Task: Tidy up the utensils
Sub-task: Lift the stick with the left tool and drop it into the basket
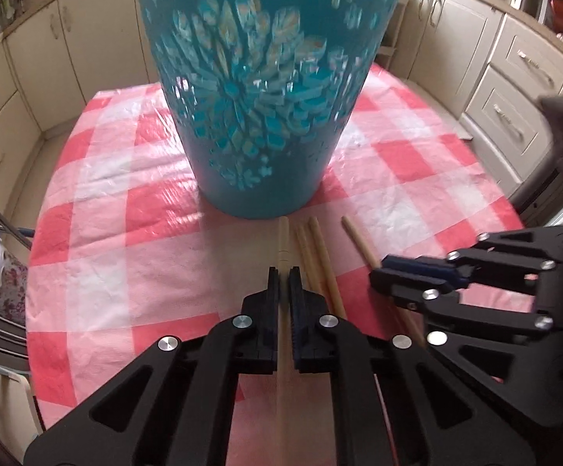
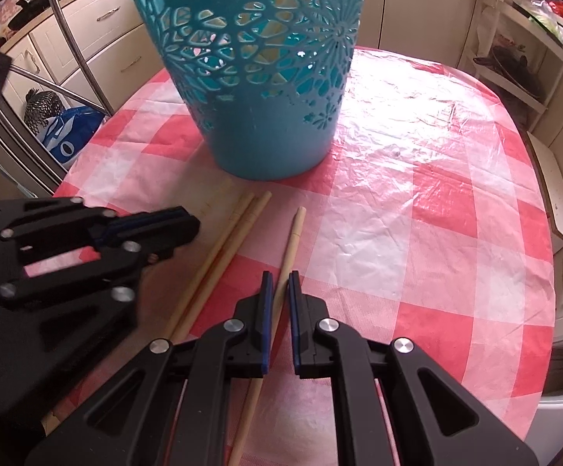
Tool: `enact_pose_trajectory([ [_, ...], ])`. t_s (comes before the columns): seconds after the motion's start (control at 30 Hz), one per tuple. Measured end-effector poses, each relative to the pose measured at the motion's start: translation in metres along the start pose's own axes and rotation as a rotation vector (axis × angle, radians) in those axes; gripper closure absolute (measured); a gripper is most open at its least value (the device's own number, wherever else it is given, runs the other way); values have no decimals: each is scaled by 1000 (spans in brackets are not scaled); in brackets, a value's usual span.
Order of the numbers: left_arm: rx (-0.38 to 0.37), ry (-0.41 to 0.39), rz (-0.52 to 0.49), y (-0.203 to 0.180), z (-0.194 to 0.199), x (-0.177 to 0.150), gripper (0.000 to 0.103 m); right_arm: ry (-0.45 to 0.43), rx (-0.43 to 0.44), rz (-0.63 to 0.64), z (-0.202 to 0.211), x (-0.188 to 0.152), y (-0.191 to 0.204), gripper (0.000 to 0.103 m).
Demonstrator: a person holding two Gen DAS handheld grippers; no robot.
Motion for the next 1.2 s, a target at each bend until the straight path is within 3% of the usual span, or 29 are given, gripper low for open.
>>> enact_pose_trajectory([
  [0.13, -56, -100, -5, 3, 42, 2, 98, -2, 0, -2, 0, -2, -1, 94],
  [0.33, -153, -339, -98, -12, 116, 7, 98, -4, -6, -7, 1, -4, 0, 94],
  [0.47, -181, -470, -86, -11, 158, 21, 98, -5, -7, -7, 0, -5, 0, 94],
  [0.73, -160, -755, 5, 3, 233, 104, 98, -3, -2, -2, 0, -4, 3, 94],
  [0.97, -106, -815, 145, 24, 221, 170, 98, -2, 6, 2, 0, -3, 2, 94],
  [1.2, -34, -823, 209, 37, 190, 178, 98, -2, 5, 11, 0, -3, 2, 94],
])
Point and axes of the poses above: each gripper's, at about its wrist camera, not at the fingertips, and z roughly against the way its jaws point, y to its left, x to its top, the point moved 7 cm from there along -z, roughly the way its jaws point, and after that the axes turned 14 degrees about y, right-handed, at the moved point
